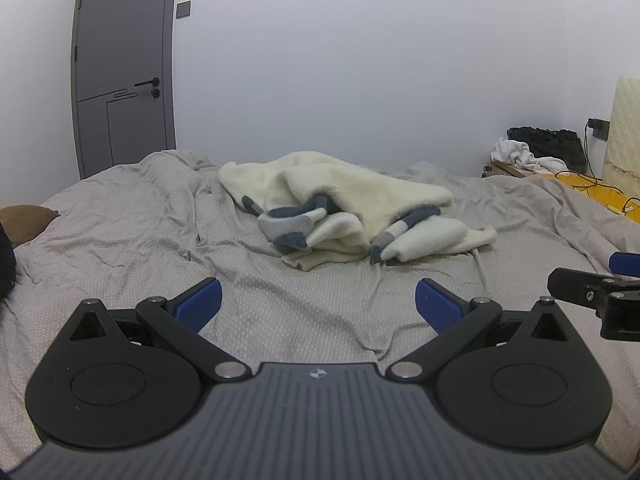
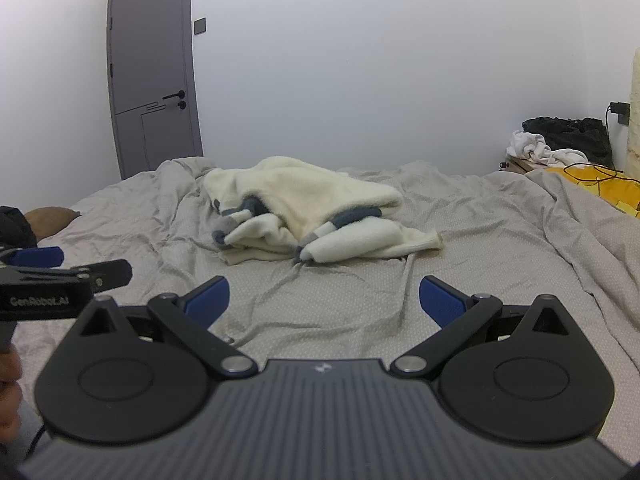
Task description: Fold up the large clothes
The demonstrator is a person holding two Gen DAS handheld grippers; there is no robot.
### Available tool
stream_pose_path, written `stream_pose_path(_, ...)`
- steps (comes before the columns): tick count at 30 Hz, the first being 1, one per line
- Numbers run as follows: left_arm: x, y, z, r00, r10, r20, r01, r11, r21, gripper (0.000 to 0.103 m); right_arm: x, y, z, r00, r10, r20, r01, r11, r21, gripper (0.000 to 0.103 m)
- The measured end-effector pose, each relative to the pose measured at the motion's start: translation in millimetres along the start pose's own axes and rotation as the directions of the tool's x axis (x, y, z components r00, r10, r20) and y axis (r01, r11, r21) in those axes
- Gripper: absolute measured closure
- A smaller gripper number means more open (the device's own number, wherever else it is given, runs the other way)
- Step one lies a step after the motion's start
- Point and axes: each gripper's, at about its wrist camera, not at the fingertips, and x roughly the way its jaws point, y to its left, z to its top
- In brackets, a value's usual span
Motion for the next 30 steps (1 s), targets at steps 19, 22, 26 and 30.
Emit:
stream_pose_path(19, 1.3, -0.5, -0.7, 1.0, -0.004, -0.005, 0.004, 1.0, 0.006, 0.0, 5.0, 1.9, -0.6, 1.0, -0.015, -0.021, 0.015, 1.0, -0.011, 0.0)
stream_pose_path(22, 1.3, -0.3, -1.4, 1.0, -0.005, -0.006, 0.005, 1.0, 0.007, 0.0, 5.6, 2.2, -0.5, 1.0, -0.017, -0.022, 0.017, 1.0, -0.013, 0.0)
stream_pose_path(26, 1.2, -1.2, -1.7, 1.0, -0.003, -0.009, 0.003, 1.0, 0.004, 0.0, 6.3, 1.9, -1.1, 0.999, -0.022, -0.025, 0.021, 1.0, -0.011, 0.0)
stream_pose_path(30, 2.7, -2.0, -2.2, 1.0, -0.013, -0.017, 0.013, 1.0, 0.001, 0.0, 7.6, 1.7, -1.8, 0.999, -0.027, -0.029, 0.027, 1.0, -0.014, 0.0)
